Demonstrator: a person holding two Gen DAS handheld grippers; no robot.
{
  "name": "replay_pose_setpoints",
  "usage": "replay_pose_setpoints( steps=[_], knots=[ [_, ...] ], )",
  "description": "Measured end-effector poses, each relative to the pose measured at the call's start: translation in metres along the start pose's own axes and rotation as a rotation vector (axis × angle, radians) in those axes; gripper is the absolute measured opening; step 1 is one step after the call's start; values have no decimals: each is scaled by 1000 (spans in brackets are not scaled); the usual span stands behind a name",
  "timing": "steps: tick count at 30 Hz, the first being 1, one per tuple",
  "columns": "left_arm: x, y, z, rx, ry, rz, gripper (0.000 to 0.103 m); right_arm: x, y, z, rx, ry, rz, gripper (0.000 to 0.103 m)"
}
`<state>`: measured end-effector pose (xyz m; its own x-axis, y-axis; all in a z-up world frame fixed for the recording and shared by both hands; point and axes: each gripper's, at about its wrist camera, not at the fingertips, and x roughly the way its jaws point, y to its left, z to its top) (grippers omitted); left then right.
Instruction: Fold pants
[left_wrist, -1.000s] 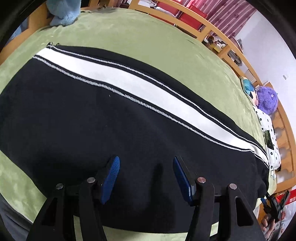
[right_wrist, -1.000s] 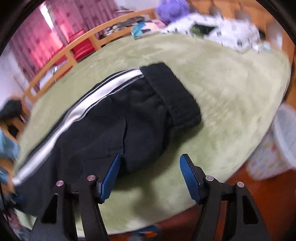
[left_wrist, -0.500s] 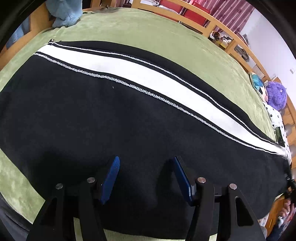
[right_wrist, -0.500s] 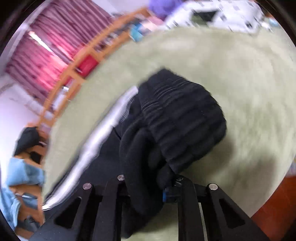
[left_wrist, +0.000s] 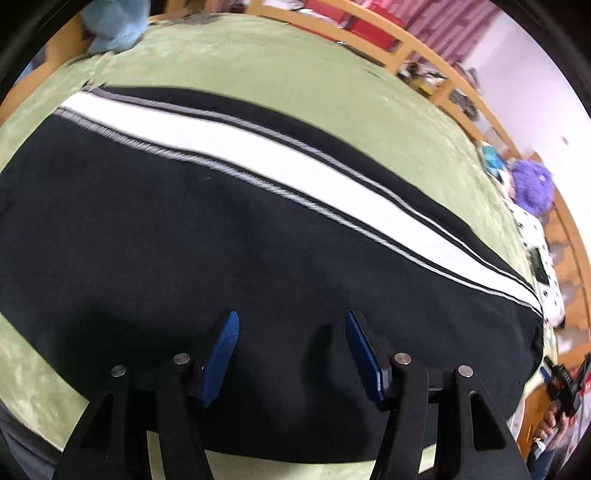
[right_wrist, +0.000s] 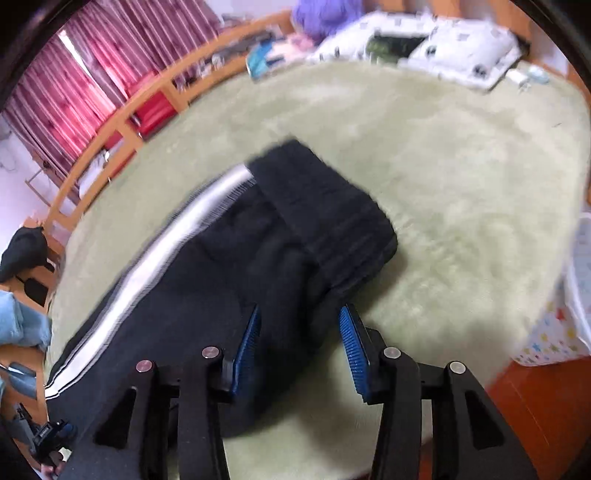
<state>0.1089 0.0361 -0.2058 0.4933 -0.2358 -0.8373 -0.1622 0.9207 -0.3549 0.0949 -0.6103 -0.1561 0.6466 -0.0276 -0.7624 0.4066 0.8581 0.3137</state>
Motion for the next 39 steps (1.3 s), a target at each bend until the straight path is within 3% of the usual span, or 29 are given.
replay_pose_setpoints(
  steps=[3, 7, 10, 13, 15, 16, 18, 20, 21, 24, 25, 27, 29, 31, 33, 35, 39],
  knots=[
    [-7, -22, -5, 84, -16, -70, 58, -24, 55, -16, -174, -27, 18, 46],
    [-6, -71, -18, 173, 2, -203, 58, -12, 125, -53, -368, 65, 76, 45],
    [1, -115, -38, 264, 53, -294, 58, 1, 154, -91, -422, 123, 135, 42],
    [15, -145, -63, 320, 72, -290, 58, 17, 176, -126, -459, 147, 192, 43],
    [30, -155, -75, 368, 82, -212, 58, 32, 183, -148, -493, 137, 123, 48],
    [33, -157, -80, 412, 50, -151, 58, 35, 184, -155, -498, 128, 113, 48],
    [33, -150, -81, 450, 14, -68, 60, 31, 177, -152, -471, 110, 141, 48],
    [30, -131, -69, 394, 26, -83, 60, 19, 165, -143, -438, 106, 169, 48],
    [26, -117, -61, 364, 19, -55, 60, 8, 156, -138, -424, 73, 157, 48],
    [19, -89, -46, 378, -51, 157, 60, -1, 127, -122, -417, 4, 58, 50],
    [20, -74, -41, 374, -51, 192, 60, 5, 117, -116, -402, 9, 21, 51],
    [13, -43, -29, 312, -48, 135, 57, 22, 94, -116, -384, 78, -76, 48],
    [5, -33, -21, 295, -46, 151, 57, 28, 79, -120, -358, 88, -17, 48],
    [3, -36, -14, 286, -45, 196, 57, 18, 83, -116, -406, 118, -36, 46],
    [-5, -32, -9, 258, -45, 162, 60, -2, 77, -111, -380, 75, -57, 43],
    [-7, -28, -5, 221, -29, 91, 63, -18, 63, -104, -310, 29, -66, 48],
    [-7, -21, -4, 171, -29, 38, 64, -23, 25, -90, -156, 19, -70, 56]
  ],
)
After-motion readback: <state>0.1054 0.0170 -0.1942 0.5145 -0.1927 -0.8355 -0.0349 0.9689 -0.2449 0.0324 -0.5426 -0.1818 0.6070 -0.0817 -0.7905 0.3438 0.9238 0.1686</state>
